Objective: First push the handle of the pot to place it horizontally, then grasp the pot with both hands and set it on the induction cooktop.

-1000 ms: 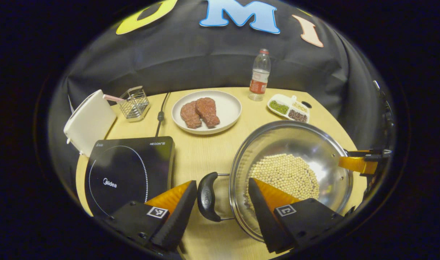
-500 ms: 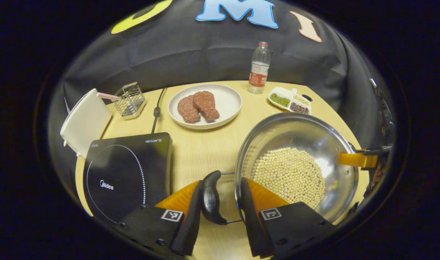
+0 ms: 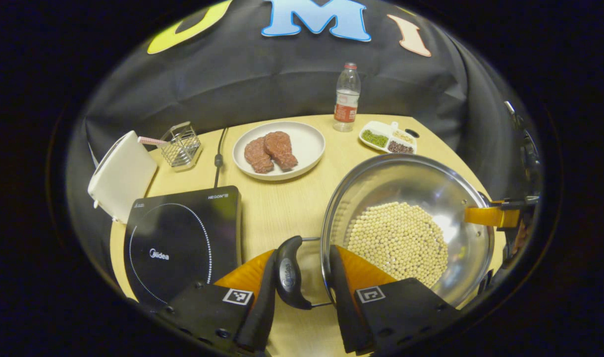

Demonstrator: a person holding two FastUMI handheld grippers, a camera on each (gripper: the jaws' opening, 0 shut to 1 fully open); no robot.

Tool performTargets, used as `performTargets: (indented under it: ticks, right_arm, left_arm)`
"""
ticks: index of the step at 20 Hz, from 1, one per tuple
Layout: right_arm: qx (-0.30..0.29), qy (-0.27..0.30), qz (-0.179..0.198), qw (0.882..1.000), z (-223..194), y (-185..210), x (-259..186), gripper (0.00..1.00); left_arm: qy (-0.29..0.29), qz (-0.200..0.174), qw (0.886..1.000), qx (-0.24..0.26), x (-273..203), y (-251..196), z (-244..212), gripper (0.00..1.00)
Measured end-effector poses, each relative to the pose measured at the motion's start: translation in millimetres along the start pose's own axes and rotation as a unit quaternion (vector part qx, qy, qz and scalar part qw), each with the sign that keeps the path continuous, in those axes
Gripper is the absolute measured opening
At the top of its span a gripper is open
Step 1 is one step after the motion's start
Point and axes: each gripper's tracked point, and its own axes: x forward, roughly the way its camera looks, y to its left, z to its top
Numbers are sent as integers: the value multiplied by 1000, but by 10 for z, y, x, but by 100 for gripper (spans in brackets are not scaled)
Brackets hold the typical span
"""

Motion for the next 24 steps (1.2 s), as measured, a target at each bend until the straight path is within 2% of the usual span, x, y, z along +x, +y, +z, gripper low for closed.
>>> performTargets:
  ticks: [1, 5, 6, 13, 17, 18, 19, 20, 23, 24]
  right_arm:
    - [2, -5, -4, 1000, -11, 28, -82, 54]
    - [9, -19, -15, 1000, -34, 200, -399, 54]
    - [10, -19, -18, 1000, -45, 251, -470, 53]
    - [-1, -37, -21, 999, 2, 684, -883, 54]
    - [-4, -35, -17, 999, 8, 931, -999, 53]
    - [-7, -36, -16, 999, 6, 989, -1016, 53]
    - [-7, -35, -16, 999, 3, 1043, -1022, 53]
    - [-7, -35, -15, 999, -2, 1091, -1013, 53]
    - [-9, -37, -12, 999, -9, 1240, -1004, 53]
    - [-10, -35, -11, 999, -9, 1287, -996, 53]
  left_arm:
    - [-3, -5, 1000, 2, -59, 17, 15, 65]
    - [-15, -16, 1000, 7, -368, 132, 96, 58]
    - [-18, -18, 1000, 4, -445, 167, 118, 62]
    - [-25, -25, 999, -2, -934, 537, 168, 62]
    - [-33, -30, 999, -8, -1132, 761, 164, 61]
    - [-34, -29, 999, -9, -1168, 824, 168, 65]
    - [-34, -28, 999, -8, -1183, 881, 174, 61]
    - [-35, -27, 999, -9, -1211, 934, 166, 64]
    - [-33, -26, 999, -14, -1239, 1086, 143, 61]
    - [-31, -26, 999, -16, -1235, 1140, 126, 64]
